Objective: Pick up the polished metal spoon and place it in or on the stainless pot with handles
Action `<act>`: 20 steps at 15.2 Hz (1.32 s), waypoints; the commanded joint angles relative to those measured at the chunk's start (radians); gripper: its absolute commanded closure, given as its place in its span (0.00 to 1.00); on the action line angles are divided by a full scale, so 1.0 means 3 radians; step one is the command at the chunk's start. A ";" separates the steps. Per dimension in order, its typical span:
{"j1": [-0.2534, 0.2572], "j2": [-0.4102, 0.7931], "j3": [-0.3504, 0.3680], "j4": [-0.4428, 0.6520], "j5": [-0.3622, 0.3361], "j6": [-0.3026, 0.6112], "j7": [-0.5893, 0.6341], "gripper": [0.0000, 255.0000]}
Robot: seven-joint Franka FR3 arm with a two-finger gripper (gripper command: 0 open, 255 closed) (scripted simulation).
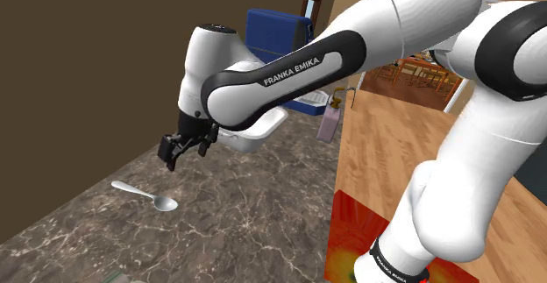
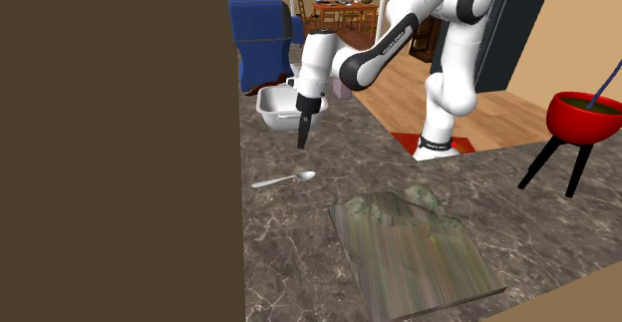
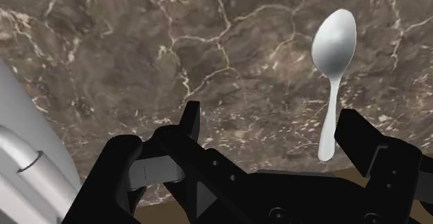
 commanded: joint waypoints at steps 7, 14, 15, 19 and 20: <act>0.0284 0.0891 0.0074 0.0797 -0.0406 0.0185 0.0346 0.00; 0.0367 0.1182 0.0023 0.0910 -0.0533 0.0362 0.0431 0.00; 0.0375 0.1218 0.0015 0.0918 -0.0548 0.0390 0.0441 0.00; 0.0380 0.1240 0.0009 0.0923 -0.0557 0.0405 0.0446 0.00; 0.0380 0.1240 0.0009 0.0923 -0.0557 0.0405 0.0446 0.00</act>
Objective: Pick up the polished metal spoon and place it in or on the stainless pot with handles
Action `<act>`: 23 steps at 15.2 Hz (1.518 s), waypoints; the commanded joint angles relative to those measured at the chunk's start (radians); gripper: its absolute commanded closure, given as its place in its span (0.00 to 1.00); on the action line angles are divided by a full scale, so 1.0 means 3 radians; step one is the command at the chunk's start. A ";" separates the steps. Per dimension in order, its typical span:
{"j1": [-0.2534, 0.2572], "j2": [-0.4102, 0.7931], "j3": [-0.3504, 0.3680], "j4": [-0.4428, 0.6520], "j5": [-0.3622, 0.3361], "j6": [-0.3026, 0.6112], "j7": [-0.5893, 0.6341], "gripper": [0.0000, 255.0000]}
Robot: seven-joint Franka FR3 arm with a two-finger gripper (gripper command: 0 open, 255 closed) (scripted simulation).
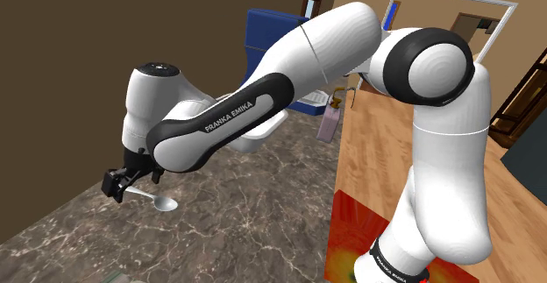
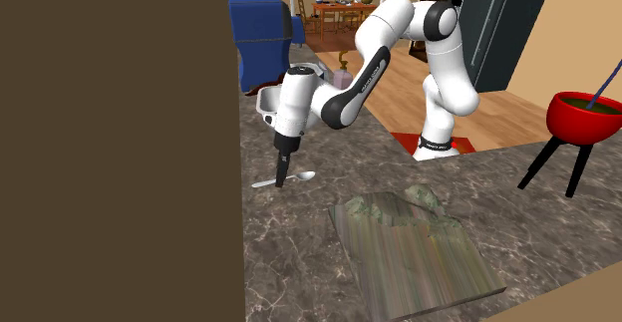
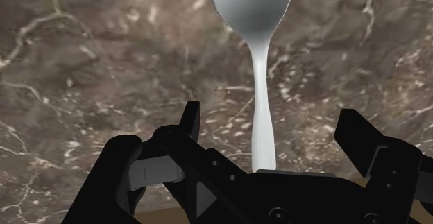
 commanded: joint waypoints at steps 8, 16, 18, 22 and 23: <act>0.0001 0.0002 0.0000 0.0001 -0.0001 0.0001 0.0001 1.00; -0.0014 -0.0071 0.0021 0.0038 0.0036 -0.0106 -0.0023 1.00; -0.0023 -0.0118 0.0034 0.0066 0.0059 -0.0179 -0.0038 1.00; -0.0039 -0.0204 0.0057 0.0131 0.0104 -0.0327 -0.0067 1.00; -0.0042 -0.0224 0.0062 0.0149 0.0114 -0.0364 -0.0074 1.00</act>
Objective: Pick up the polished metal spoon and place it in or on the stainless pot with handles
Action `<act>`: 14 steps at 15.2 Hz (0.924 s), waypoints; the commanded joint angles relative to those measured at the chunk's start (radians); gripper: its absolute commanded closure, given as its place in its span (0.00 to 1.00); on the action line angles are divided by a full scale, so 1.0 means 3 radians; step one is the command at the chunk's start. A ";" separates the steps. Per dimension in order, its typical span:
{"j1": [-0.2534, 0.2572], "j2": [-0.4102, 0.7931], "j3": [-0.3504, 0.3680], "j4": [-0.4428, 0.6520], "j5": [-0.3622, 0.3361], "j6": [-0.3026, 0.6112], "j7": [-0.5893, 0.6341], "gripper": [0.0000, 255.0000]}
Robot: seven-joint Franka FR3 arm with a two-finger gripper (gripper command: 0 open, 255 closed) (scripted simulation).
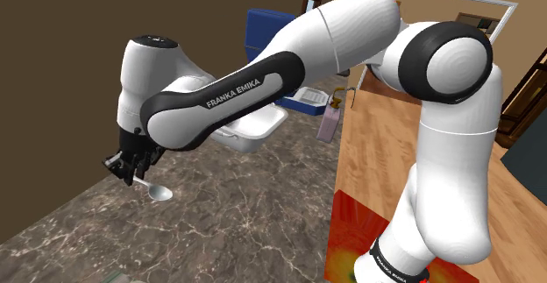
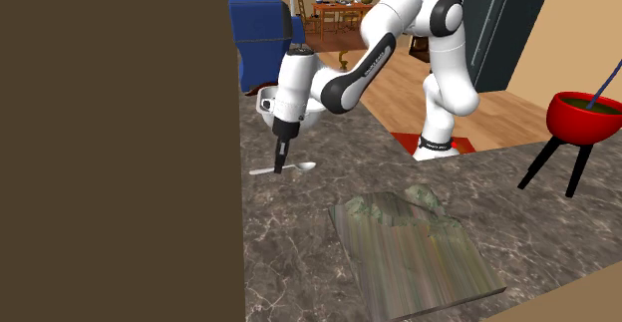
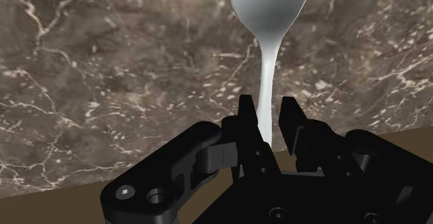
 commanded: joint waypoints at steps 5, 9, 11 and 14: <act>-0.0019 -0.0119 0.0027 0.0114 0.0060 -0.0228 -0.0038 1.00; -0.0027 -0.0182 0.0041 0.0211 0.0093 -0.0385 -0.0059 1.00; -0.0030 -0.0210 0.0046 0.0264 0.0108 -0.0465 -0.0069 1.00; -0.0033 -0.0247 0.0054 0.0350 0.0128 -0.0586 -0.0081 1.00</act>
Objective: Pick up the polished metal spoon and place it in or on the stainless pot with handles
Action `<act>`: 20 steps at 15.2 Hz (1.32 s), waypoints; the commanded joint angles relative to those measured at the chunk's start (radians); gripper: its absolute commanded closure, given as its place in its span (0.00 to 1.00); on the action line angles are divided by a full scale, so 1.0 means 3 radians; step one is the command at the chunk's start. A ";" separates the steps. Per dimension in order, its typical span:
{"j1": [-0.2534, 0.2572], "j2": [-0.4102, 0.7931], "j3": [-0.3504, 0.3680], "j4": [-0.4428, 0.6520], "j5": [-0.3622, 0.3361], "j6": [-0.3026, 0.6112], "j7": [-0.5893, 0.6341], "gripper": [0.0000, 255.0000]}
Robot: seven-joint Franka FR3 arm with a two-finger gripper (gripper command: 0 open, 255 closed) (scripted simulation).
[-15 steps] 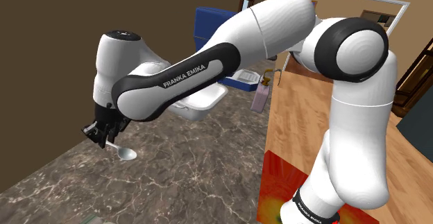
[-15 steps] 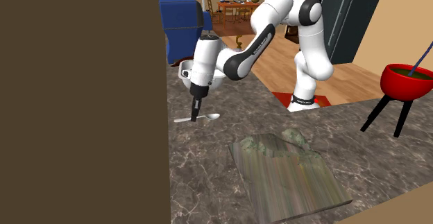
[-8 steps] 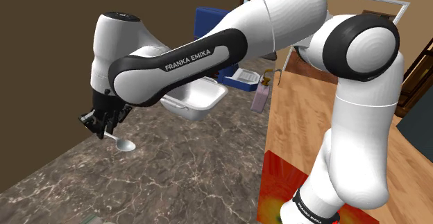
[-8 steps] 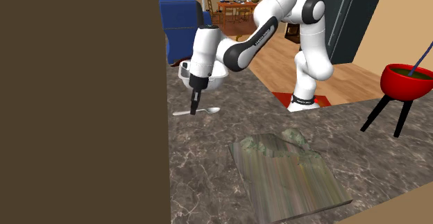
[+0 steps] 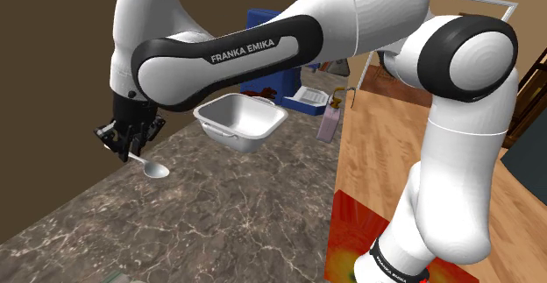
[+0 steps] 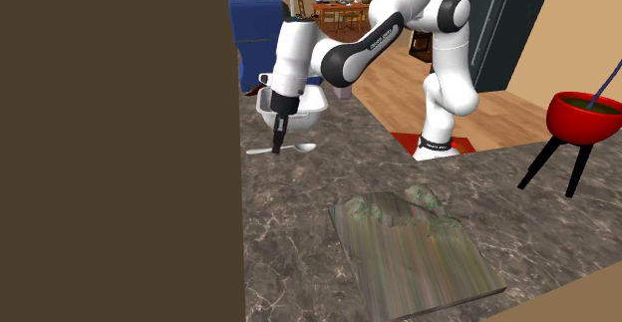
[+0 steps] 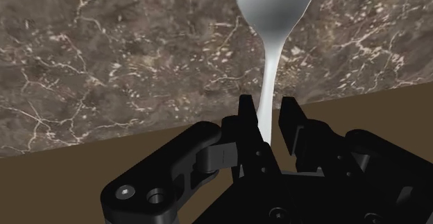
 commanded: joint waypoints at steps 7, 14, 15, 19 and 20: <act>0.0001 -0.0075 0.0017 0.0269 0.0039 -0.0341 -0.0021 1.00; 0.0007 -0.0101 0.0026 0.0536 0.0056 -0.0633 -0.0032 1.00; -0.0053 -0.0172 0.0009 0.0448 0.0104 -0.0610 -0.0116 1.00; -0.0279 -0.0421 -0.0073 0.0146 0.0288 -0.0546 -0.0461 1.00; -0.0332 -0.0475 -0.0096 0.0083 0.0331 -0.0537 -0.0548 1.00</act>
